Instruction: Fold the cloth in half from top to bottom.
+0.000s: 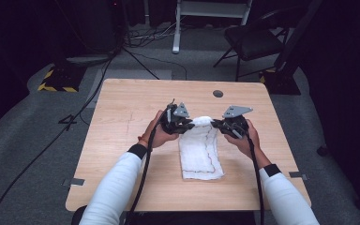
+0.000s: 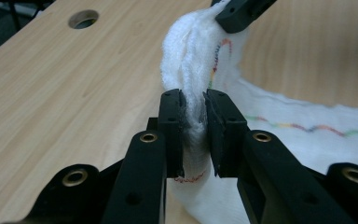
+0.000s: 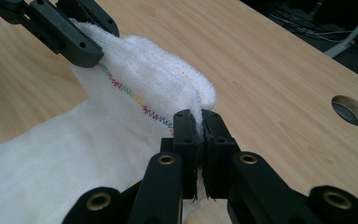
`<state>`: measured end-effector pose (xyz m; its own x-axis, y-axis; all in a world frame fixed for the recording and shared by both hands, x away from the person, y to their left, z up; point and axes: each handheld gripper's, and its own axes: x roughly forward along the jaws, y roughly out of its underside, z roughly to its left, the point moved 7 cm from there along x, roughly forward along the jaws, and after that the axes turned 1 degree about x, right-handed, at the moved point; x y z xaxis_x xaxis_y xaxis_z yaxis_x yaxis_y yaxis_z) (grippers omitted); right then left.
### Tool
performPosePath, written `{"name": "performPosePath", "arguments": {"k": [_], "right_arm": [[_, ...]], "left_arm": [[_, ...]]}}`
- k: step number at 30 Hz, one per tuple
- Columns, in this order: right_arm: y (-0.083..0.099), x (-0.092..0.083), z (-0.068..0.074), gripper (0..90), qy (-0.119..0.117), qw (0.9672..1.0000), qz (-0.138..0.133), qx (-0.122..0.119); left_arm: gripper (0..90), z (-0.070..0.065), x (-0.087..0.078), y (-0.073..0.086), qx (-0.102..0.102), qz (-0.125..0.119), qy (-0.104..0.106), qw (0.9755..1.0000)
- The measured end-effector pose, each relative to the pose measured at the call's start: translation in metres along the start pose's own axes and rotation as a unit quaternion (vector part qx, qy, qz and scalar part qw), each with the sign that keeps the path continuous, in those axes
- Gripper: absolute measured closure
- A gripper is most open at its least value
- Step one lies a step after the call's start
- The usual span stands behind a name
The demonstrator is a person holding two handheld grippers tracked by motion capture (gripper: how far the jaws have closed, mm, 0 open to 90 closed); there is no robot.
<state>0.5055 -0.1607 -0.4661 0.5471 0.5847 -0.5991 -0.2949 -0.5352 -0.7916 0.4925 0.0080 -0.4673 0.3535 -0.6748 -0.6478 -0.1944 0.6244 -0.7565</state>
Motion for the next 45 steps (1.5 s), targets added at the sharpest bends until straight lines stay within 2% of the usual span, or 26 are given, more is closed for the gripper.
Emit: {"name": "performPosePath", "arguments": {"k": [4,9,11,17,21,26,30,32,36,38,39,41,43,45], "right_arm": [[0.008,-0.011,0.013,85.9,-0.02,0.9998,-0.005,-0.005],[0.018,-0.023,0.027,85.8,-0.048,0.9987,-0.015,-0.009],[0.024,-0.027,0.031,85.8,-0.06,0.998,-0.015,-0.008],[0.037,-0.038,0.047,85.7,-0.08,0.9964,-0.005,-0.027],[0.045,-0.047,0.055,85.4,-0.087,0.9957,0.001,-0.032],[0.054,-0.055,0.066,84.7,-0.099,0.9945,0.006,-0.036],[0.066,-0.054,0.075,82.8,-0.112,0.9924,0.021,-0.045],[0.071,-0.055,0.079,82.2,-0.123,0.9913,0.023,-0.041],[0.081,-0.054,0.085,80.0,-0.127,0.9899,0.039,-0.049],[0.085,-0.055,0.088,80.0,-0.132,0.9889,0.043,-0.053],[0.086,-0.055,0.089,80.0,-0.132,0.9888,0.044,-0.054],[0.088,-0.056,0.091,80.0,-0.135,0.9884,0.046,-0.053],[0.092,-0.055,0.093,80.1,-0.137,0.9878,0.051,-0.054],[0.095,-0.053,0.094,80.1,-0.136,0.9873,0.057,-0.059]], "left_arm": [[76.7,-0.017,-0.006,0.008,0.006,-0.006,0.02,0.9998],[75.9,-0.031,-0.013,0.015,-0.007,-0.026,0.044,0.9987],[76.0,-0.038,-0.014,0.019,-0.002,-0.02,0.05,0.9986],[76.5,-0.061,-0.019,0.025,0.028,-0.016,0.055,0.9979],[77.3,-0.075,-0.021,0.034,0.019,-0.014,0.069,0.9973],[77.5,-0.09,-0.024,0.043,0.025,-0.003,0.074,0.997],[78.6,-0.096,-0.026,0.048,0.023,0.005,0.078,0.9967],[78.8,-0.099,-0.025,0.053,0.022,0.013,0.081,0.9964],[78.4,-0.101,-0.021,0.059,0.026,0.026,0.079,0.9962],[72.8,-0.102,-0.019,0.06,0.029,0.027,0.067,0.9969],[64.9,-0.102,-0.018,0.061,0.028,0.031,0.063,0.9972],[63.7,-0.105,-0.014,0.062,0.03,0.034,0.073,0.9963],[58.7,-0.106,-0.008,0.065,0.04,0.053,0.059,0.9961],[57.0,-0.106,-0.003,0.069,0.041,0.069,0.056,0.9952]]}}
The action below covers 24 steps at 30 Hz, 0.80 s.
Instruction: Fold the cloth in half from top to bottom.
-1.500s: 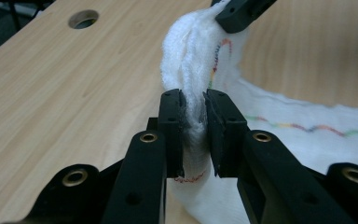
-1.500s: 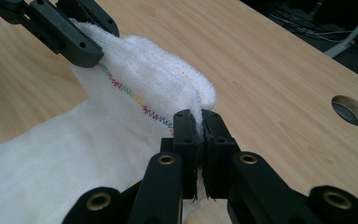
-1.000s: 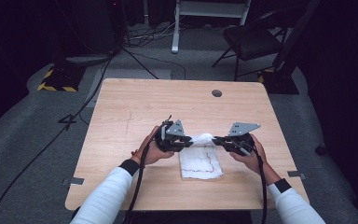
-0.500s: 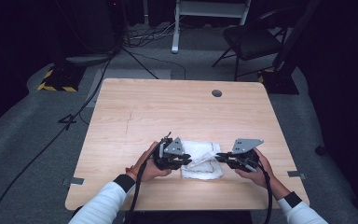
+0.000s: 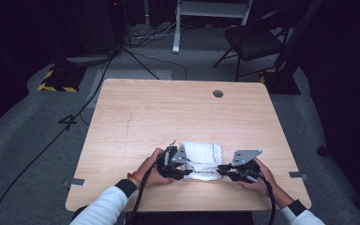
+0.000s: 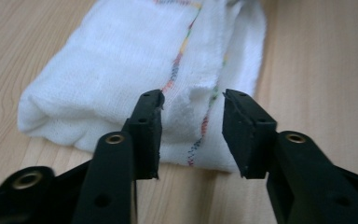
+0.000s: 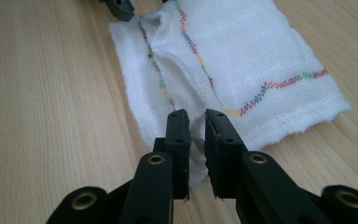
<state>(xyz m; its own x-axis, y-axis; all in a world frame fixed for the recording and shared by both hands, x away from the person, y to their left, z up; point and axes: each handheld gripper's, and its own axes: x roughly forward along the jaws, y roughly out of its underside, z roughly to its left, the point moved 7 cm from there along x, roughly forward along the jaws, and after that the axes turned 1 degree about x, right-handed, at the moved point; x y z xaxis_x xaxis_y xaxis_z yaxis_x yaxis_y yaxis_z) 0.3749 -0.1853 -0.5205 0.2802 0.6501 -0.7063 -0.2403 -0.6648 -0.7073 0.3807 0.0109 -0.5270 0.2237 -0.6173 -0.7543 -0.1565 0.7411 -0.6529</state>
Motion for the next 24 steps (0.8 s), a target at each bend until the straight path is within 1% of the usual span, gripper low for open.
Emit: {"name": "performPosePath", "arguments": {"k": [1,3,4,5,6,7,8,10,12,13,14,15,16,18,19,20,21,23,24], "right_arm": [[0.001,0.001,0.0,80.1,-0.001,1.0,0.001,0.002],[0.002,0.002,0.0,80.1,-0.002,1.0,0.002,0.004],[0.002,0.003,0.0,80.2,0.0,1.0,0.004,0.004],[0.003,0.003,0.0,80.7,0.0,1.0,0.005,0.003],[0.004,0.004,0.0,81.8,0.003,1.0,0.008,0.003],[0.005,0.004,-0.001,83.0,0.007,0.9999,0.01,0.003],[0.005,0.004,-0.001,84.8,0.006,0.9999,0.01,0.004],[0.004,0.002,-0.002,88.5,0.01,0.9999,0.01,-0.001],[0.002,-0.002,-0.003,89.3,0.012,0.9999,0.004,-0.006],[0.0,-0.004,-0.003,89.5,0.011,0.9999,0.0,-0.003],[0.0,-0.006,-0.003,89.4,0.011,0.9999,-0.003,-0.002],[0.0,-0.007,-0.003,89.4,0.013,0.9999,-0.003,-0.003],[0.001,-0.007,-0.003,89.4,0.015,0.9999,-0.003,-0.005],[0.001,-0.007,-0.002,89.5,0.012,0.9999,-0.004,-0.003],[0.001,-0.007,-0.001,89.6,0.011,0.9999,-0.002,-0.006],[0.002,-0.007,0.001,89.7,0.007,0.9999,0.001,-0.01],[0.002,-0.007,0.003,89.8,0.004,1.0,-0.001,-0.009],[0.004,-0.007,0.008,89.8,0.002,0.9999,0.003,-0.013],[0.006,-0.008,0.01,89.8,0.002,0.9999,0.006,-0.015]], "left_arm": [[58.6,-0.001,0.002,0.001,0.0,0.003,0.001,1.0],[67.5,-0.001,0.004,0.004,0.004,0.011,0.002,0.9999],[72.7,0.0,0.004,0.005,0.008,0.013,-0.003,0.9999],[78.2,0.0,0.004,0.005,0.009,0.011,-0.002,0.9999],[81.0,0.0,0.002,0.005,0.008,0.011,-0.002,0.9999],[84.1,0.0,0.0,0.005,0.011,0.008,-0.002,0.9999],[87.8,0.0,-0.002,0.004,0.012,0.006,0.0,0.9999],[89.1,-0.003,-0.006,0.002,0.018,0.001,0.004,0.9998],[89.5,-0.006,-0.011,-0.002,0.029,-0.006,0.006,0.9995],[89.5,-0.007,-0.012,-0.004,0.028,-0.01,0.009,0.9995],[89.5,-0.008,-0.013,-0.005,0.028,-0.012,0.005,0.9995],[89.5,-0.007,-0.014,-0.005,0.032,-0.012,0.002,0.9994],[89.5,-0.008,-0.014,-0.005,0.031,-0.014,0.005,0.9994],[89.5,-0.008,-0.015,-0.004,0.029,-0.014,0.002,0.9995],[89.5,-0.009,-0.016,-0.003,0.03,-0.016,0.006,0.9994],[89.6,-0.012,-0.017,-0.002,0.032,-0.016,0.008,0.9993],[89.7,-0.015,-0.019,0.0,0.036,-0.012,0.008,0.9993],[89.8,-0.021,-0.021,0.005,0.041,-0.01,0.015,0.999],[89.8,-0.024,-0.022,0.008,0.039,-0.009,0.016,0.9991]]}}
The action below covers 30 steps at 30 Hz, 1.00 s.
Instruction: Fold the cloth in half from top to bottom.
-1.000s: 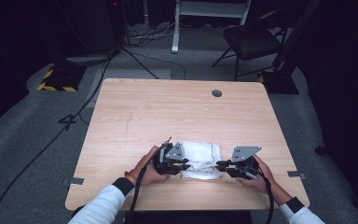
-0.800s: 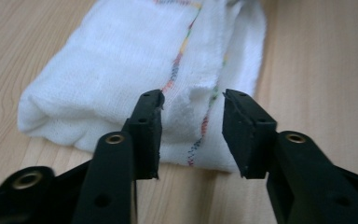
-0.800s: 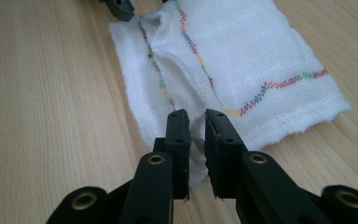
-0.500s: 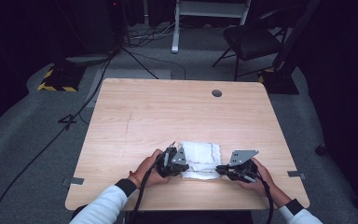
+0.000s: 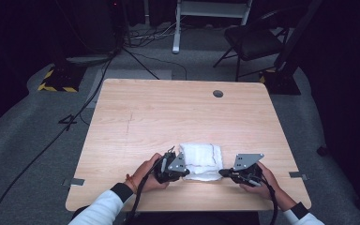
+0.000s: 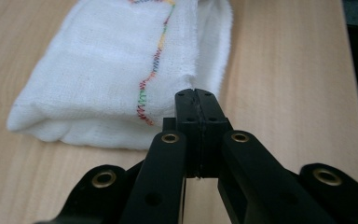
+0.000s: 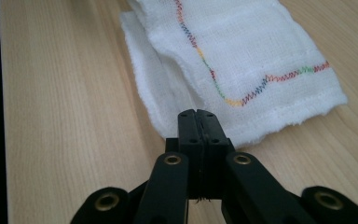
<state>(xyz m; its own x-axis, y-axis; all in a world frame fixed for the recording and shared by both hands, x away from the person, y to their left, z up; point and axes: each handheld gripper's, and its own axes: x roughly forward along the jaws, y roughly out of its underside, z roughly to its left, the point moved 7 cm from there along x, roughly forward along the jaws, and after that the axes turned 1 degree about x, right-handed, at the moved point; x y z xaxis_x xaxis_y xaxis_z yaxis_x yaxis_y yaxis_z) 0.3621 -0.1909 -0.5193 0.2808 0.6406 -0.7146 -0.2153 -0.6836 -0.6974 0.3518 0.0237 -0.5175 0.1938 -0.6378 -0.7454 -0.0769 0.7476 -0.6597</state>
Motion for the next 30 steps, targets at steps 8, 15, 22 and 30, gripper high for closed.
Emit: {"name": "performPosePath", "arguments": {"k": [8,15,22,30], "right_arm": [[0.012,0.002,0.007,89.7,0.0,0.9999,0.015,0.005],[0.017,0.011,0.008,88.8,0.01,0.9996,0.026,0.007],[0.007,-0.003,0.005,63.1,0.036,0.9992,-0.012,0.015],[-0.001,-0.011,-0.011,40.9,0.089,0.9948,-0.029,0.041]], "left_arm": [[89.9,-0.013,0.007,0.012,-0.005,0.018,0.03,0.9994],[87.2,-0.01,0.011,0.017,-0.015,0.022,0.03,0.9992],[59.6,0.0,-0.007,0.011,-0.052,-0.025,-0.014,0.9983],[33.2,0.022,-0.02,0.014,-0.112,-0.045,-0.073,0.99]]}}
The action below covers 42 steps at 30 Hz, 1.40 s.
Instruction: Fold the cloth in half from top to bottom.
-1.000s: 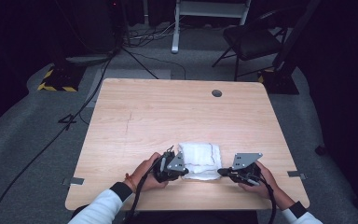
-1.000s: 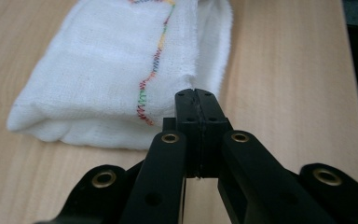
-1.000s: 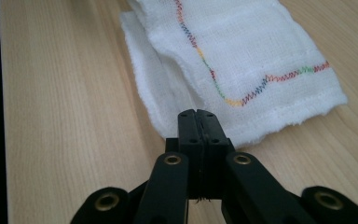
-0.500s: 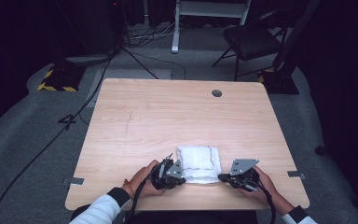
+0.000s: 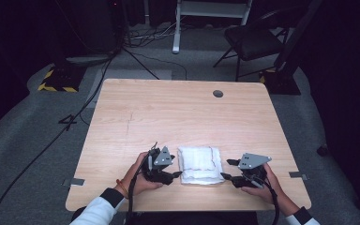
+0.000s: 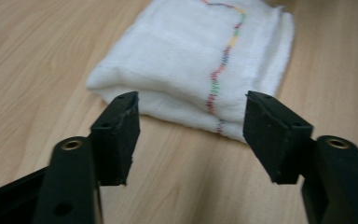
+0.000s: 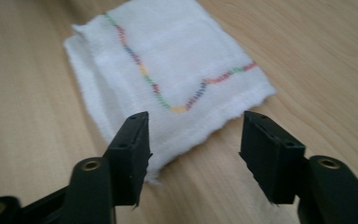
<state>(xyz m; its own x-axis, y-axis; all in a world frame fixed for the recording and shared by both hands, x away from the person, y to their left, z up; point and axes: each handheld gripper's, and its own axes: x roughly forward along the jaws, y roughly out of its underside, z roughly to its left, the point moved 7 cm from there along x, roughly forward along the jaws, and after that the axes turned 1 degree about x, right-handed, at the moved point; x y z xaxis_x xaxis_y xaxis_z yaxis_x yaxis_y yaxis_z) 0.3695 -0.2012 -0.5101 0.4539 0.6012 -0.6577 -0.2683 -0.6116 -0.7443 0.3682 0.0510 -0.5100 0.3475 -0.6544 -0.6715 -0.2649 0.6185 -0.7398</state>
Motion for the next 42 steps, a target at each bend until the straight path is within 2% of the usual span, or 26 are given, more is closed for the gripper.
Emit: {"name": "performPosePath", "arguments": {"k": [2,3,6,11,13,14,16,23,27,32,36,38,42], "right_arm": [[-0.002,0.002,-0.001,40.5,0.001,1.0,-0.001,0.002],[-0.003,0.003,-0.001,40.3,0.002,1.0,-0.001,0.002],[-0.006,0.01,0.002,39.8,-0.009,1.0,0.0,0.0],[0.0,0.028,0.012,37.9,-0.037,0.999,0.024,-0.002],[0.003,0.033,0.014,37.4,-0.041,0.9985,0.035,-0.002],[0.004,0.036,0.014,36.9,-0.043,0.9983,0.038,0.0],[0.006,0.038,0.014,36.0,-0.048,0.9981,0.038,0.01],[0.007,0.041,0.009,34.9,-0.056,0.9968,0.046,0.034],[0.004,0.045,0.002,35.1,-0.039,0.9973,0.049,0.038],[-0.002,0.053,-0.011,36.2,-0.024,0.9975,0.05,0.044],[-0.007,0.061,-0.023,38.1,-0.029,0.9972,0.05,0.049],[-0.01,0.066,-0.028,39.3,-0.028,0.997,0.051,0.05],[-0.017,0.075,-0.039,38.9,-0.028,0.9969,0.05,0.053]], "left_arm": [[29.6,-0.004,0.006,-0.002,0.002,0.003,0.002,1.0],[28.7,-0.007,0.011,-0.002,0.013,0.012,0.005,0.9998],[28.6,-0.015,0.022,0.0,0.028,0.033,0.017,0.9989],[22.7,-0.02,0.036,0.004,0.032,0.051,0.024,0.9979],[20.9,-0.019,0.041,0.006,0.034,0.059,0.023,0.9974],[20.9,-0.019,0.044,0.008,0.036,0.067,0.021,0.9969],[18.7,-0.018,0.047,0.009,0.031,0.065,0.025,0.9971],[18.6,-0.004,0.055,0.005,0.005,0.051,0.024,0.9984],[18.6,0.005,0.06,0.001,0.0,0.05,0.018,0.9986],[18.6,0.022,0.067,-0.003,-0.008,0.042,0.016,0.999],[18.6,0.037,0.071,-0.006,-0.009,0.037,0.005,0.9993],[19.1,0.043,0.073,-0.006,-0.016,0.035,0.014,0.9992],[19.1,0.057,0.075,-0.007,-0.027,0.031,0.003,0.9992]]}}
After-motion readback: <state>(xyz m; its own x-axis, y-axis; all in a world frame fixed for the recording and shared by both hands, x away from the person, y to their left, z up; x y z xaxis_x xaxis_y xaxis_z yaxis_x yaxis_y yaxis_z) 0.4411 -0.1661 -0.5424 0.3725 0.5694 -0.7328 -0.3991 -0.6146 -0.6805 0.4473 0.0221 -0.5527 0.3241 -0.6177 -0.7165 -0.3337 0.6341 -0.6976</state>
